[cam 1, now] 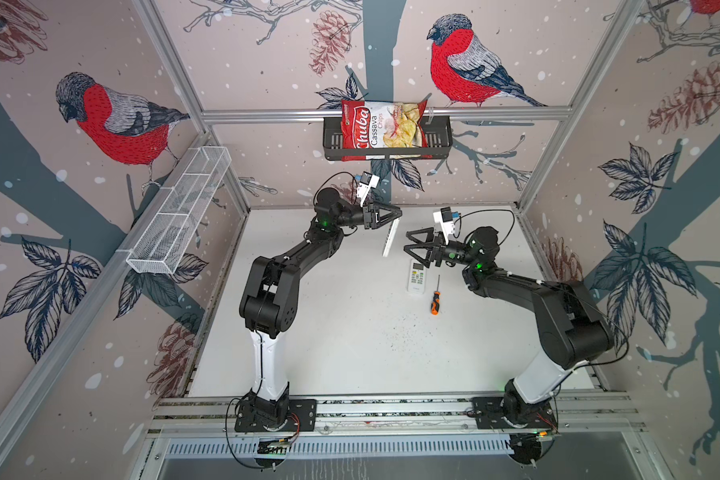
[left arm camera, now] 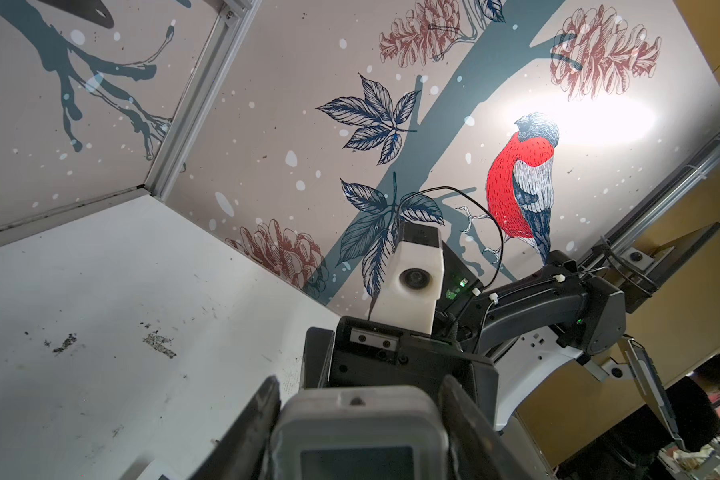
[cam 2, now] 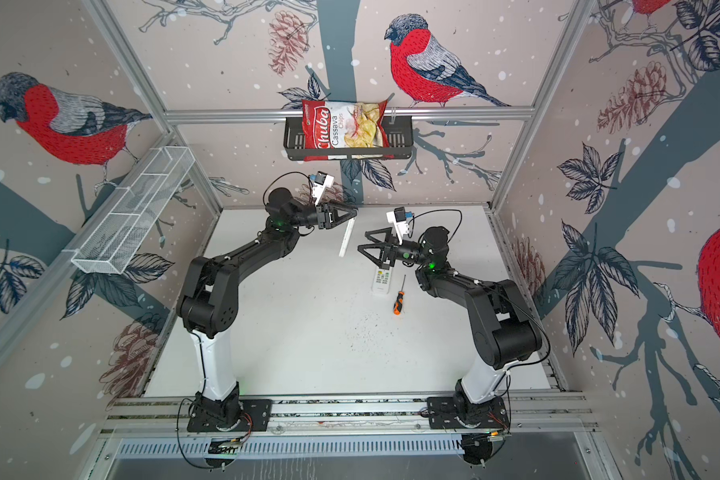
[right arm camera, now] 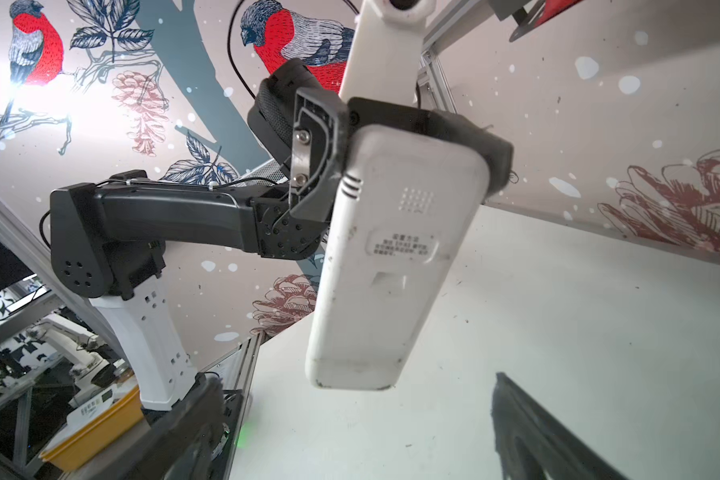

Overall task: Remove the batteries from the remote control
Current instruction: 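Lift the remote with the left gripper toward the right gripper while the right gripper approaches, then close the right gripper on the remote's lower end held by the left gripper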

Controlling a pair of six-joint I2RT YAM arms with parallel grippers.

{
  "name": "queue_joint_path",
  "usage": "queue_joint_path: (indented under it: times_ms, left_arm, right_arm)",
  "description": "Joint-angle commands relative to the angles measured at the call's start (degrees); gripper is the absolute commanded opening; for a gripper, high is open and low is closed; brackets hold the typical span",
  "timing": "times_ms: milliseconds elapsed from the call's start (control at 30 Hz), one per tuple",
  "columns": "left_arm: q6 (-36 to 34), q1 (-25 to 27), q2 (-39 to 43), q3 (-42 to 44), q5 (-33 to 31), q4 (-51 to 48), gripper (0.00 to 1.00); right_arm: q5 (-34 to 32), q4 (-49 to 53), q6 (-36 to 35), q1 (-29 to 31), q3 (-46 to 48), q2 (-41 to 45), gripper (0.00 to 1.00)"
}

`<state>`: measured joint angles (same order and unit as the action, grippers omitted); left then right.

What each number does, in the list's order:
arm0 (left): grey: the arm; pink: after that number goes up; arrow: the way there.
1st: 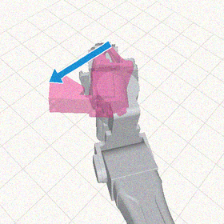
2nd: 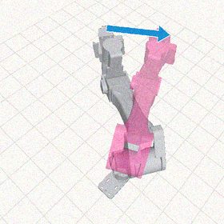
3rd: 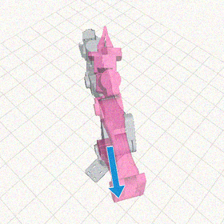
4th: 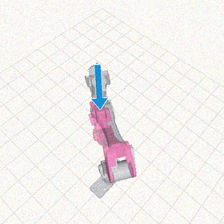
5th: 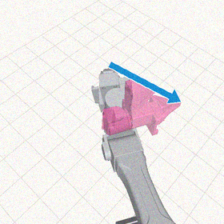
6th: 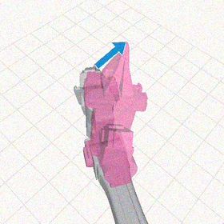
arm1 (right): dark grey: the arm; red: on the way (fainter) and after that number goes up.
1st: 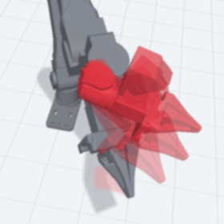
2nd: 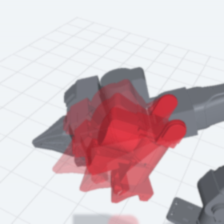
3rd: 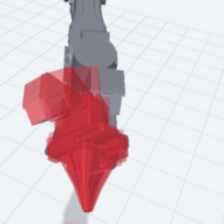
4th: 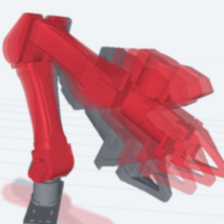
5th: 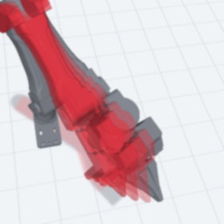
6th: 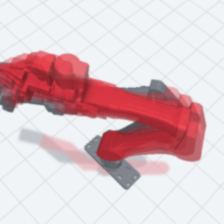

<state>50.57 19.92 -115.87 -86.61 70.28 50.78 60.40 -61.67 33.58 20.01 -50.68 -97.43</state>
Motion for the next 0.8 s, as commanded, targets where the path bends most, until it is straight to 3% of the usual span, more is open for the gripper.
queue_joint_path:
  times_ms: [0,200,433,767]
  left_arm:
    - [3.95,-0.1,-1.07,-1.05,1.29,7.27,0.35]
    - [8.48,0.12,-3.36,-2.94,1.49,12.18,0.35]
    - [3.03,0.9,-4.14,-5.18,0.55,4.92,0.34]
    - [2.28,1.52,-4.79,-5.99,0.05,3.8,0.34]
  right_arm:
    - [1.06,-5.78,2.43,0.42,-1.75,-0.99,1.0]
    - [1.71,-6.34,3.72,0.89,-5.53,-4.31,1.0]
    - [1.67,-7.42,4.65,1.63,-8.31,-6.99,1.0]
    - [0.37,-8.48,7.1,1.87,-11.93,-10.93,1.0]
